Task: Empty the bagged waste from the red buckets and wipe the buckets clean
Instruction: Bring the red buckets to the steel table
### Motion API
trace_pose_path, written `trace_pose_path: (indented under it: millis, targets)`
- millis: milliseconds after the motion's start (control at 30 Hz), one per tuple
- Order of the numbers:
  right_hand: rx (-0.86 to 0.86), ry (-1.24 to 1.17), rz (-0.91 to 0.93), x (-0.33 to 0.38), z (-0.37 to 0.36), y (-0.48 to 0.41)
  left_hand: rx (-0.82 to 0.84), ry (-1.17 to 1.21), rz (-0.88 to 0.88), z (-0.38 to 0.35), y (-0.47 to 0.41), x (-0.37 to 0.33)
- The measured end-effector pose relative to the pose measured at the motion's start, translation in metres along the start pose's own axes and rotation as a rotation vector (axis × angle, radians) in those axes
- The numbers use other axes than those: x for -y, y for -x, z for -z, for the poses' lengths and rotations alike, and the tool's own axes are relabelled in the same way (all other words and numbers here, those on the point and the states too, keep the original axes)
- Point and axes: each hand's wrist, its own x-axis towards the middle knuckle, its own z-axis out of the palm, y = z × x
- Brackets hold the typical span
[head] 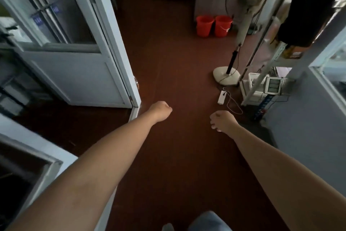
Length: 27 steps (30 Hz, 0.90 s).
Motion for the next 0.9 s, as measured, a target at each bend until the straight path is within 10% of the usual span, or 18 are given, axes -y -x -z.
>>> trace_pose_path:
  millis: [900]
  targets:
    - [-0.03,0.039,0.106,0.34,0.145,-0.715,-0.046,0.143,0.09,0.258,-0.7,-0.172]
